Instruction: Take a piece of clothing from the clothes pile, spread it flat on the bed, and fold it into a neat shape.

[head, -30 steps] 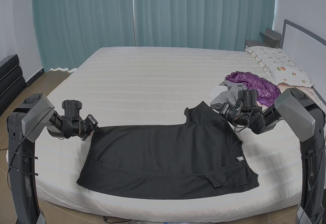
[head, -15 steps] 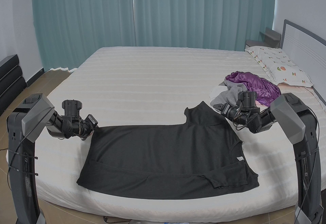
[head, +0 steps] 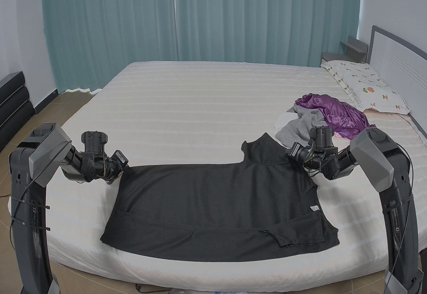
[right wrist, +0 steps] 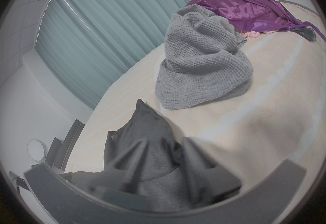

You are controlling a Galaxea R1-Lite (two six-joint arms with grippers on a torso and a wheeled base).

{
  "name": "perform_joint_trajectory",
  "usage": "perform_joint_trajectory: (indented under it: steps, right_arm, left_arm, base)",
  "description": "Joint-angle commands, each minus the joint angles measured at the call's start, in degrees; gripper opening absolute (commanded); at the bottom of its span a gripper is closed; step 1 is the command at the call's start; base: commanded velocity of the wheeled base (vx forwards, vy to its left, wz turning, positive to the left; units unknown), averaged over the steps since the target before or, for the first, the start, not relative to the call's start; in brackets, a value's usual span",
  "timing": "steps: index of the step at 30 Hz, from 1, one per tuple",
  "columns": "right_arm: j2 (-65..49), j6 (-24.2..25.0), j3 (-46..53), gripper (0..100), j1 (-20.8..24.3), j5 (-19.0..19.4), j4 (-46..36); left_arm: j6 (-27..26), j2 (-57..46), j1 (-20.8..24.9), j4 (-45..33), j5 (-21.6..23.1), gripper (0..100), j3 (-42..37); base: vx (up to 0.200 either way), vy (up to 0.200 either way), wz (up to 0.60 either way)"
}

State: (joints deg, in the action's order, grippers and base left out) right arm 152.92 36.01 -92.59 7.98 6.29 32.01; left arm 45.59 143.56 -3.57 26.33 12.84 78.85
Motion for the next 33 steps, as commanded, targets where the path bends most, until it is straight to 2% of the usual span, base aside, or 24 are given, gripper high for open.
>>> perform_joint_trajectory:
  steps: [1, 12, 18, 25, 33]
  right_arm:
    - [0.10, 0.02, -0.14, 0, -0.25, 0.04, -0.72]
    - [-2.63, 0.73, 1.09, 0, -1.57, 0.13, -2.83]
    - [-6.32, 4.16, 3.82, 0, -1.83, 0.83, -2.13]
    - [-8.87, 4.33, 7.33, 0, -2.98, 1.09, -1.95]
    - [-11.68, 4.42, 12.08, 0, -3.77, 1.88, 2.70]
  left_arm:
    - [0.02, 0.14, -0.03, 0.04, 0.00, 0, 0.08]
    - [0.29, -0.38, -0.21, 0.04, 0.08, 0, 0.16]
    - [0.29, -1.35, -0.12, 0.04, -0.53, 0, 0.34]
    - [3.71, -3.72, -0.56, 0.04, -0.53, 0, -0.01]
    - [3.80, -4.34, -0.91, -0.05, -0.44, 0, -0.63]
  base:
    - [0.000, 0.000, 0.00]
    - [0.000, 0.000, 0.00]
    - [0.000, 0.000, 0.00]
    - [0.000, 0.000, 0.00]
    - [0.000, 0.000, 0.00]
